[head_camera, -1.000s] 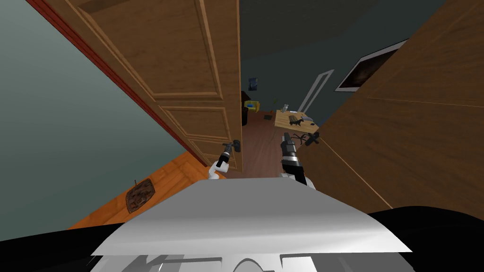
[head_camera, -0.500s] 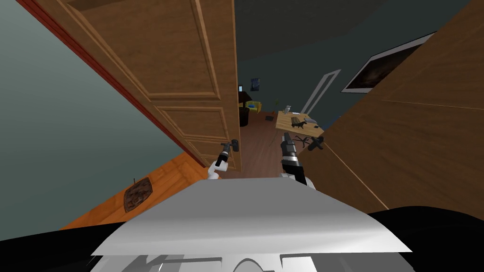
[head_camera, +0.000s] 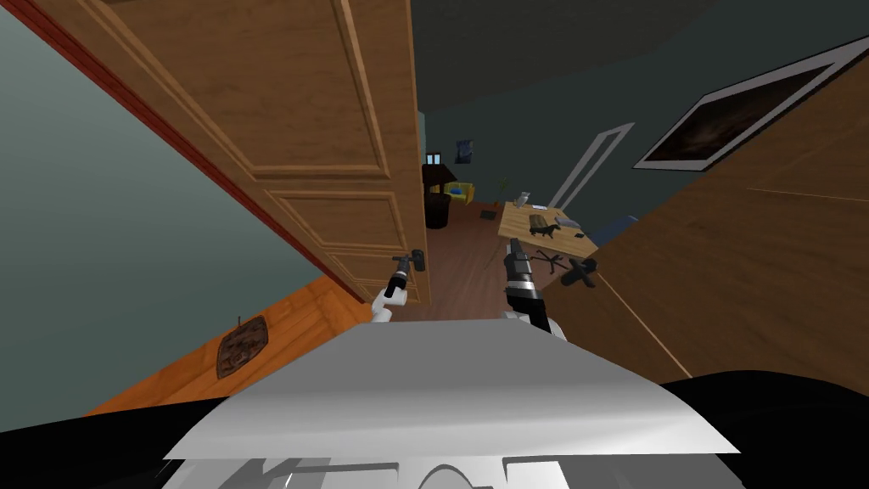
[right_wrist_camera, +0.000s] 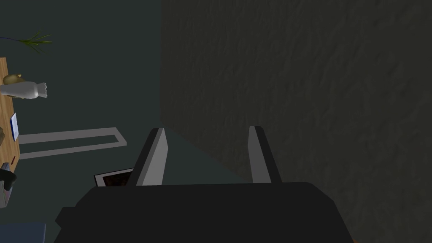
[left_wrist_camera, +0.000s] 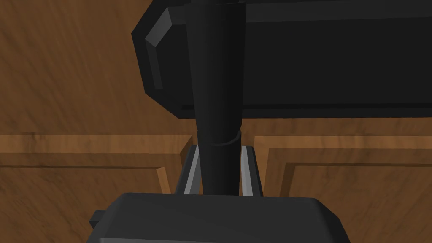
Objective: Push the door open
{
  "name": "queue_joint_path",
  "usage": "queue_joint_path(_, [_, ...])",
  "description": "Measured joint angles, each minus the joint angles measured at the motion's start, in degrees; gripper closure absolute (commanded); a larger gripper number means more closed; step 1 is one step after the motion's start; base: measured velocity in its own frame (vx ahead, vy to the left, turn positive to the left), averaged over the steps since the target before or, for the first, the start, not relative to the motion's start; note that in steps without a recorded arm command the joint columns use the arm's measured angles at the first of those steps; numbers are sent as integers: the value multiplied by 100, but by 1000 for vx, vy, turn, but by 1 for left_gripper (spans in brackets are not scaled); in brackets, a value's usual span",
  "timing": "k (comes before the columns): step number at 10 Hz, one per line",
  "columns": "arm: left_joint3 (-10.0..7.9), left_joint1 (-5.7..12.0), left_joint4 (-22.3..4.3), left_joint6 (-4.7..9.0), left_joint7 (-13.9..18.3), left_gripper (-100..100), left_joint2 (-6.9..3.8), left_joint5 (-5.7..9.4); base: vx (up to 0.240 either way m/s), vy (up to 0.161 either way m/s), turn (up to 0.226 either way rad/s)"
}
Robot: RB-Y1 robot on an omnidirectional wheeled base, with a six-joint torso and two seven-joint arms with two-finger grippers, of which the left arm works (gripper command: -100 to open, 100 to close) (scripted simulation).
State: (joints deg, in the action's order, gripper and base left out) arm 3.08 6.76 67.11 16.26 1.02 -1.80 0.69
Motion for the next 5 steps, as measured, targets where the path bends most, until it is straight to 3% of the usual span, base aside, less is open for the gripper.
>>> queue_joint_path(2, [-101,36,-43,14,-13,100,16,11,98,-38,35])
queue_joint_path(5, [-176,-29,-44,-13,-27,100,-37,26,187,-63,41])
